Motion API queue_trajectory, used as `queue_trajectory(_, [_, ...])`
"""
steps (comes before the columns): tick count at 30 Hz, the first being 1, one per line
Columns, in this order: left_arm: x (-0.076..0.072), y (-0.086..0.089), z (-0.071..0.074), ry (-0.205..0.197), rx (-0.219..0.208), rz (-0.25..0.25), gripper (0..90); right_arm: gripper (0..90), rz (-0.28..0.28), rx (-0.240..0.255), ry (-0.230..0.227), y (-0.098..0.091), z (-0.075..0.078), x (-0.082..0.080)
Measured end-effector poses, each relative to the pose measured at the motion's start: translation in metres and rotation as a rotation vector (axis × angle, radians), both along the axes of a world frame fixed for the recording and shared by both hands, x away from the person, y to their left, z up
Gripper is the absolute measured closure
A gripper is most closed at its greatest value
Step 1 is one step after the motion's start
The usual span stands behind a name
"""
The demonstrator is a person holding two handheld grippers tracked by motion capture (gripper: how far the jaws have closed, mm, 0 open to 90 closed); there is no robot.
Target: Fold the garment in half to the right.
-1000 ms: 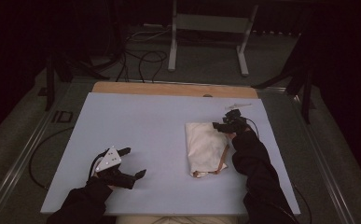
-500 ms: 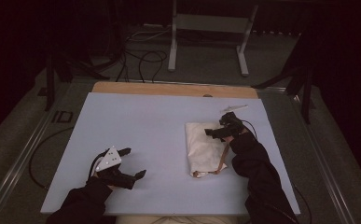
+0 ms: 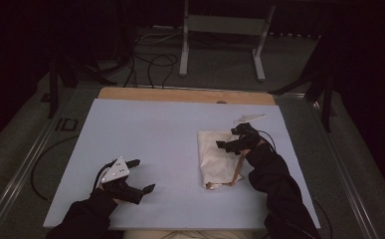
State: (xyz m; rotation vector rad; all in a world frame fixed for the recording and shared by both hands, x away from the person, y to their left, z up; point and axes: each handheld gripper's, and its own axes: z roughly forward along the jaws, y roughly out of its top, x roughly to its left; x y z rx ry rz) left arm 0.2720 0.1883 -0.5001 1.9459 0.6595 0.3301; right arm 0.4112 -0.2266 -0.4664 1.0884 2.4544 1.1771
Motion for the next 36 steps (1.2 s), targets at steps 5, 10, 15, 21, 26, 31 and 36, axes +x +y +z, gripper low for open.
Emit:
queue_trajectory(5, [-0.002,0.006,0.003,0.007,-0.011,0.007,0.3,9.9,0.025,0.015,-0.017,-0.003,0.006,-0.01])
queue_trajectory(10, [-0.004,0.011,0.004,0.008,-0.002,0.011,0.3,9.7,0.035,0.029,-0.037,-0.008,0.009,-0.021])
queue_trajectory(15, [-0.006,0.017,0.004,0.012,-0.003,0.017,0.4,9.6,0.044,0.028,-0.041,-0.012,0.004,-0.032])
queue_trajectory(21, [-0.009,0.024,0.002,0.022,0.004,0.022,0.3,9.6,0.062,0.037,-0.041,-0.018,-0.007,-0.045])
queue_trajectory(26, [-0.009,0.029,0.001,0.021,0.004,0.037,0.3,9.6,0.085,0.054,-0.036,-0.022,-0.013,-0.057])
queue_trajectory(31, [-0.009,0.03,-0.001,0.021,0.012,0.044,0.3,9.6,0.102,0.054,-0.043,-0.025,-0.019,-0.07])
queue_trajectory(36, [-0.01,0.031,-0.002,0.021,0.012,0.049,0.3,9.5,0.094,0.066,-0.049,-0.031,-0.021,-0.082])
